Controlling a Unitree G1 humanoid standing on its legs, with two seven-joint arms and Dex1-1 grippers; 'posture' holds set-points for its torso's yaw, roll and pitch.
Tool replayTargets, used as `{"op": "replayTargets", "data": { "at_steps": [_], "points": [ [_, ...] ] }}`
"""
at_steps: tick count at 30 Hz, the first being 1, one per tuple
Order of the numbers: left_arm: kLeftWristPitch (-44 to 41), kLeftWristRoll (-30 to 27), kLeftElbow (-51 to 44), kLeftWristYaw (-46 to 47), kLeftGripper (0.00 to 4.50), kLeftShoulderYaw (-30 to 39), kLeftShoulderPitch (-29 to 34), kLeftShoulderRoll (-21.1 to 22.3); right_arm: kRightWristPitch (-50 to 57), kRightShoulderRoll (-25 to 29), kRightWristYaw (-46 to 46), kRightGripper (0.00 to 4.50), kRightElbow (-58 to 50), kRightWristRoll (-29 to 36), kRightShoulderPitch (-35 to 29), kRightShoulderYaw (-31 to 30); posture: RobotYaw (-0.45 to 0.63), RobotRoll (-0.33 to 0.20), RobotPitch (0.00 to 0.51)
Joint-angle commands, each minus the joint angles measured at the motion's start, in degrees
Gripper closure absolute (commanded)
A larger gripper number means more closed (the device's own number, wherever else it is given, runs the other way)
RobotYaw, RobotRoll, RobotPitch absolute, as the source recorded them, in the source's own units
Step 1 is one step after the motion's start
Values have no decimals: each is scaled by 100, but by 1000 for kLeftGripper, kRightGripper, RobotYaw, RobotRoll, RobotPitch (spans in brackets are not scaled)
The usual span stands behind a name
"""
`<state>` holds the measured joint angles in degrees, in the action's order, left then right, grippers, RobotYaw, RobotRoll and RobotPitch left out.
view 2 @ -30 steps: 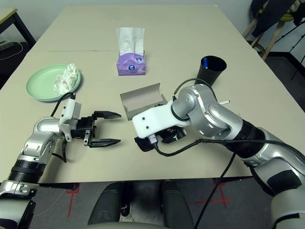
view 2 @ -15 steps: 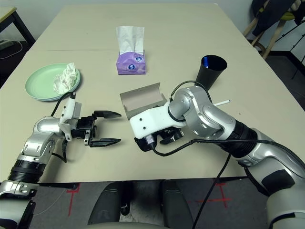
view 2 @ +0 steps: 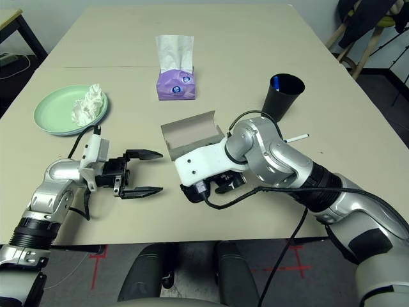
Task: Organize and tidy the items on the table.
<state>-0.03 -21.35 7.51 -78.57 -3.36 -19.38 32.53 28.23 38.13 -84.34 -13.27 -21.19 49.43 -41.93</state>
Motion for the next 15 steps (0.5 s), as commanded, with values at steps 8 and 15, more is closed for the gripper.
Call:
{"op": "replayTargets", "data": {
  "at_steps": [8, 15],
  "points": [
    [-43, -62, -168, 29, 0, -42, 36, 44, -155, -17, -123, 4071, 8, 1, -55, 16, 136, 0, 154],
    [-116, -77, -178, 44, 0, -22, 4, 54, -309, 111, -212, 4071, -52, 129, 55, 240, 127, 0, 146]
  ]
}}
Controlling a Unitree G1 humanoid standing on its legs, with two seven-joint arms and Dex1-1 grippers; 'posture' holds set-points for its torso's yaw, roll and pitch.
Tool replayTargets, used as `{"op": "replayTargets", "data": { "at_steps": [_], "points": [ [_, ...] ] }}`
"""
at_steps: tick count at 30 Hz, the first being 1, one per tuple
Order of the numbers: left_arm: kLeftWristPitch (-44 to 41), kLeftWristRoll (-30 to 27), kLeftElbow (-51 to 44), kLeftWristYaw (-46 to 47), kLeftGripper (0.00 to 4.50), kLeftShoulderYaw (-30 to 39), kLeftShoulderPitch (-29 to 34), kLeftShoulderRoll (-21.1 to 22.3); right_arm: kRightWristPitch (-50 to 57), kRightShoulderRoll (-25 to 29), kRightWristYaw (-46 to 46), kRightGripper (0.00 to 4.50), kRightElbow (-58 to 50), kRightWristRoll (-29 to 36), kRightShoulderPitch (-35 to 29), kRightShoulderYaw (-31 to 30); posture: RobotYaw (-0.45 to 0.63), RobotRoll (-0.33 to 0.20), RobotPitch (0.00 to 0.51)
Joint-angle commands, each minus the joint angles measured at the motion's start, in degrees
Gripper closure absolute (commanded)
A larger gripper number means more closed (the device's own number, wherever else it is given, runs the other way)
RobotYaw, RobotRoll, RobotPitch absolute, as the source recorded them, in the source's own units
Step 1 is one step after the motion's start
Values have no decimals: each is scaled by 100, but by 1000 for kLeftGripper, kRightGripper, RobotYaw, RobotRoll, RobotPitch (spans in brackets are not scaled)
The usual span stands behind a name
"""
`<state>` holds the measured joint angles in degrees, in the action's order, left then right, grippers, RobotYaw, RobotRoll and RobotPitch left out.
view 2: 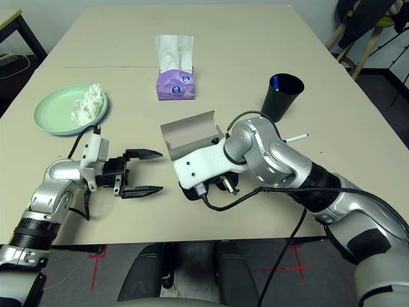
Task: Organize and tidy the items on the table.
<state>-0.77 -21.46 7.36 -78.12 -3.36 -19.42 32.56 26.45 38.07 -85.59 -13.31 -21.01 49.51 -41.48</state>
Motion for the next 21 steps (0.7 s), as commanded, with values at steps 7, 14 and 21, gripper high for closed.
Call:
{"op": "replayTargets", "data": {
  "at_steps": [7, 14, 21],
  "points": [
    [-115, -93, -136, 60, 0, 17, -46, 57, -420, 423, -370, 4071, -54, 515, 498, 776, 118, 0, 132],
    [-163, -114, -99, 181, 0, 4, -114, 32, -960, 301, -173, 4071, 682, 485, 1011, 927, 117, 0, 125],
    [-299, -101, -147, 397, 0, 6, -158, 14, -1951, -354, 567, 4071, 2302, -103, 1523, 677, 139, 0, 134]
  ]
}}
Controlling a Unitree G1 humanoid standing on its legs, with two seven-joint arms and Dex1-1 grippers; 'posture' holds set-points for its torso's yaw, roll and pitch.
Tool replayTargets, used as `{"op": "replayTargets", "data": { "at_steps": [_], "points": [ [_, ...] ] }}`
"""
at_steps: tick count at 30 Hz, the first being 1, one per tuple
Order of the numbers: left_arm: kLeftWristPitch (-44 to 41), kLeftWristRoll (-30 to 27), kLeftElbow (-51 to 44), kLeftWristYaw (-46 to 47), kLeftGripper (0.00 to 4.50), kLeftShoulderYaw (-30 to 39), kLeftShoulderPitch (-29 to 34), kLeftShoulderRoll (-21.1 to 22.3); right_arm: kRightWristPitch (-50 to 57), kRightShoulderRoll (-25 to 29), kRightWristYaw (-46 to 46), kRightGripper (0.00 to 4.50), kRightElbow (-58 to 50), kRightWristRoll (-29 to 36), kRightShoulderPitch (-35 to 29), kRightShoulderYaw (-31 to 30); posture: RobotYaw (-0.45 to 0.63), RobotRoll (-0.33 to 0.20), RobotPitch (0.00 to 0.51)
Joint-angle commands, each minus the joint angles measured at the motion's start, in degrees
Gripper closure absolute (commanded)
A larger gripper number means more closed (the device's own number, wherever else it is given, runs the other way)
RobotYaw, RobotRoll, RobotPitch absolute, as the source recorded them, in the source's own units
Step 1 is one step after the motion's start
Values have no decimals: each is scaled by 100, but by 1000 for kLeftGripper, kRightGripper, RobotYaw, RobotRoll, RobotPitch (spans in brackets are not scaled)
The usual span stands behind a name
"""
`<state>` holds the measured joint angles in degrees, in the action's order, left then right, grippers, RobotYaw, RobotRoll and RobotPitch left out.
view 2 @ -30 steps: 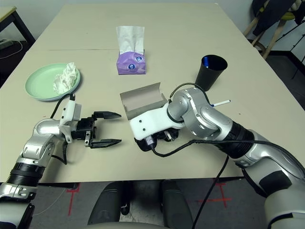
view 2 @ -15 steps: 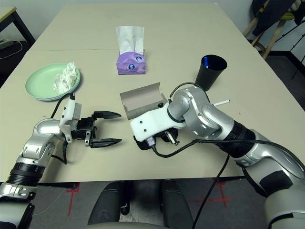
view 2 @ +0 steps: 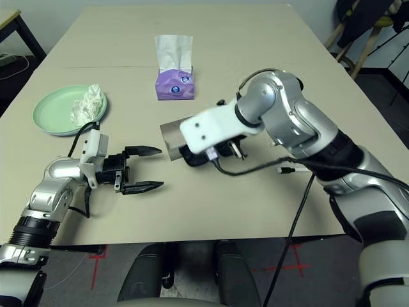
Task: Organize and tidy the items on the table.
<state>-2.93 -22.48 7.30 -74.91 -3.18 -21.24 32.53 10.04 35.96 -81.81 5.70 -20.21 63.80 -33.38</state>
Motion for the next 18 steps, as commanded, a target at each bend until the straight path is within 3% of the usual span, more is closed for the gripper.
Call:
{"op": "replayTargets", "data": {
  "at_steps": [1, 9, 18],
  "points": [
    [-107, 10, -186, 142, 0, 1, 48, 21, -410, -242, 281, 4071, 602, -260, 151, -154, 152, 0, 139],
    [-113, 181, -366, 717, 0, 47, 159, 10, -882, -776, 778, 4071, 1694, -666, 396, -220, 152, 0, 139],
    [-92, 16, -524, 786, 0, 52, 228, -36, -1005, -1014, 914, 4071, 2096, -799, 543, -154, 180, 0, 148]
  ]
}}
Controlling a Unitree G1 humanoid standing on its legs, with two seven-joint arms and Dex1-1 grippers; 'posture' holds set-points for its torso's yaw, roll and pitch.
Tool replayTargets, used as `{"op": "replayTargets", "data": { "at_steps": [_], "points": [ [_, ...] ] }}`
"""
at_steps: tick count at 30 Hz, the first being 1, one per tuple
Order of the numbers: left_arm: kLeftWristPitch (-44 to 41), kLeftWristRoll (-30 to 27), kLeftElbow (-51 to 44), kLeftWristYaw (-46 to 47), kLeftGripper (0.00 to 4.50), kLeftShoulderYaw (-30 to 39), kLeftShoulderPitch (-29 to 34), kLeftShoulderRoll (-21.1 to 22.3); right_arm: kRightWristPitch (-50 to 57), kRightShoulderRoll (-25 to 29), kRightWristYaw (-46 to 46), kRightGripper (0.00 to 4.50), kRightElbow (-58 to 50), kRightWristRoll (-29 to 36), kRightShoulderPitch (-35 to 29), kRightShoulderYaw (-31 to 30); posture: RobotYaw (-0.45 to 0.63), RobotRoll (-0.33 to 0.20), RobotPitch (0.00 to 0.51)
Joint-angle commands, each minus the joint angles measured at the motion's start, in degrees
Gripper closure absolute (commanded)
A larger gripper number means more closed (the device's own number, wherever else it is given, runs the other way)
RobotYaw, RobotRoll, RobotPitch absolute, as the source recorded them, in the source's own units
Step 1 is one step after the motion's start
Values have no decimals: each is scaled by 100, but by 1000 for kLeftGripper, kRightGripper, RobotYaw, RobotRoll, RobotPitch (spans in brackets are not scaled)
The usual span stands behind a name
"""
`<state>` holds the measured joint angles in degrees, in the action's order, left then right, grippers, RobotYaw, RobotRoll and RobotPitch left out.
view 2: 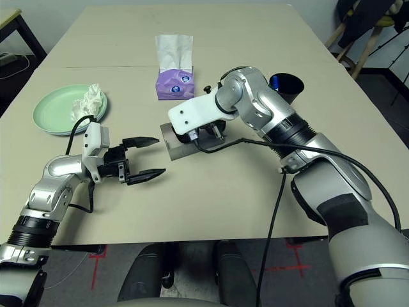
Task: Organize and tidy the items on the table.
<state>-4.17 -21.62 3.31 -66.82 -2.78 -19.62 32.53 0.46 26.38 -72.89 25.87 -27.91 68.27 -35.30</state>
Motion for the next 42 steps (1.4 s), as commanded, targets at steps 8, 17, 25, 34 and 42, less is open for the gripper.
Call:
{"op": "replayTargets", "data": {
  "at_steps": [8, 17, 25, 34, 42],
  "points": [
    [-13, -103, -241, 26, 0, -10, 121, -43, -112, -308, 52, 4071, 218, -76, 152, 13, 198, 0, 153],
    [-77, -126, -448, 154, 0, 6, 266, -36, -229, -442, 91, 4071, 358, -195, 0, -92, 212, 0, 157],
    [-76, -126, -466, 196, 0, 7, 274, -21, -277, -455, 103, 4071, 571, -293, -67, -75, 215, 0, 157],
    [-91, -130, -451, 175, 0, -5, 240, -6, -138, -396, -52, 4071, 493, -253, -273, -20, 202, 0, 156],
    [-60, -120, -313, 94, 0, -28, 111, -10, -81, -317, -28, 3075, 418, -222, -164, 106, 180, 0, 143]
  ]
}}
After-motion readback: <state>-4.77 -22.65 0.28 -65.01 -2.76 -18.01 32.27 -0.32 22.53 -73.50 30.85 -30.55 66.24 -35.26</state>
